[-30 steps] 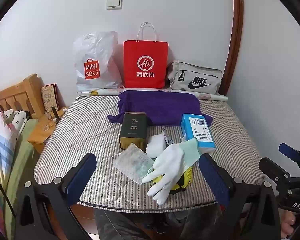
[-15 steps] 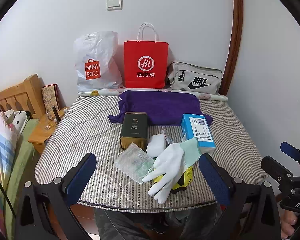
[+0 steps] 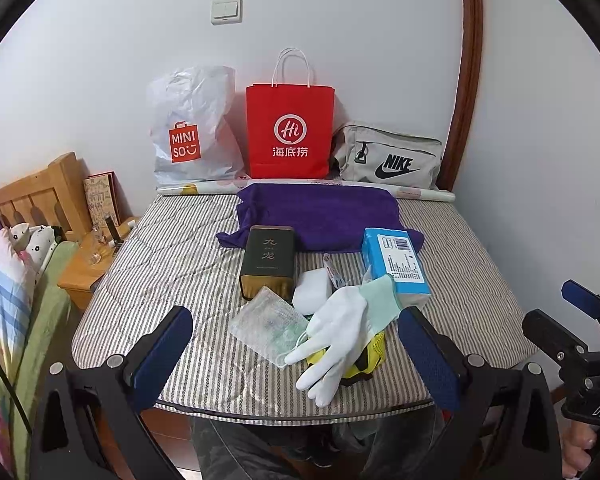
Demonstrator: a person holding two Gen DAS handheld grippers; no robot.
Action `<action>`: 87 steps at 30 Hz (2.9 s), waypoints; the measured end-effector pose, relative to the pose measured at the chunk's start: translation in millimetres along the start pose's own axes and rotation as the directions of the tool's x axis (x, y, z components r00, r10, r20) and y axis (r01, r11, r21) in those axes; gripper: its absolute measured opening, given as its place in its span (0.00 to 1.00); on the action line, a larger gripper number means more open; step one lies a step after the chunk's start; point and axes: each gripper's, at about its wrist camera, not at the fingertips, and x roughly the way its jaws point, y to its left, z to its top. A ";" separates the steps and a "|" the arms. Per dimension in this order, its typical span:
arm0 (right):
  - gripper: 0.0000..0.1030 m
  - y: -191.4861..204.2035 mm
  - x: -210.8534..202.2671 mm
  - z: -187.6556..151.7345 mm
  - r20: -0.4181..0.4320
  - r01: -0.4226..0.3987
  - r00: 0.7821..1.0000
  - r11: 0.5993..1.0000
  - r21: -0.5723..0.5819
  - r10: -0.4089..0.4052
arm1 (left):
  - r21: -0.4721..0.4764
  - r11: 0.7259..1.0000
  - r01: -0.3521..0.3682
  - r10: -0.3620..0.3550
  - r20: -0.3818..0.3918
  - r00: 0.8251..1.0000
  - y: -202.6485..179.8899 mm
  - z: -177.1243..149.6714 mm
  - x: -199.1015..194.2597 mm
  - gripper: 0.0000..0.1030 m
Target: Organize soft objects
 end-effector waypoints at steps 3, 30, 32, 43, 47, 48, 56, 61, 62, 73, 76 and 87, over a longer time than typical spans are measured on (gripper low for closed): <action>1.00 1.0 -1.6 0.5 0.002 0.000 1.000 1.000 -0.003 0.000 | 0.000 1.000 -0.002 0.002 0.000 1.000 0.7 0.1 -0.9 1.00; 1.00 2.2 -6.6 -0.9 0.021 -0.006 1.000 1.000 -0.015 0.007 | 0.004 1.000 -0.004 0.004 0.004 1.000 0.1 -0.3 -1.9 1.00; 1.00 2.3 -7.2 -1.1 0.022 -0.008 1.000 1.000 -0.017 0.008 | 0.005 1.000 -0.004 0.004 0.004 1.000 0.0 -0.4 -1.8 1.00; 1.00 3.8 -8.5 -0.6 0.027 -0.012 1.000 1.000 -0.026 0.013 | 0.006 1.000 -0.006 0.006 0.005 1.000 2.5 -0.7 -4.3 1.00; 1.00 4.1 -8.5 -0.1 0.027 -0.012 1.000 1.000 -0.029 0.012 | 0.007 1.000 -0.007 0.007 0.005 1.000 1.0 -0.7 -3.4 1.00; 1.00 4.2 -8.7 -0.3 0.028 -0.012 1.000 1.000 -0.027 0.013 | 0.007 1.000 -0.006 0.006 0.005 1.000 0.8 -0.7 -3.2 1.00; 1.00 4.6 -8.7 -0.6 0.031 -0.013 0.999 0.999 -0.030 0.014 | 0.009 1.000 -0.007 0.007 0.006 1.000 0.3 -1.0 -3.2 1.00; 1.00 4.7 -4.7 -2.7 0.026 0.002 1.000 0.999 -0.032 -0.001 | 0.005 1.000 -0.010 0.010 -0.006 1.000 6.0 -1.6 -0.8 1.00; 1.00 5.1 -2.1 -3.5 0.019 0.011 1.000 0.999 -0.035 -0.010 | 0.002 1.000 -0.010 0.010 -0.013 1.000 9.6 -1.2 2.8 1.00; 1.00 -7.4 35.2 -13.5 -0.048 0.013 0.999 0.999 -0.048 -0.016 | 0.006 1.000 -0.022 0.023 -0.133 0.991 23.2 -7.5 64.7 1.00; 1.00 -10.4 50.7 -16.1 -0.079 -0.005 0.997 0.999 -0.042 0.002 | 0.005 1.000 0.014 -0.013 -0.159 0.987 22.1 -11.3 78.3 0.99; 1.00 -24.0 104.5 -32.1 -0.154 -0.024 0.988 0.999 -0.024 0.020 | 0.008 0.995 0.099 -0.095 -0.220 0.971 6.4 -30.4 135.2 0.97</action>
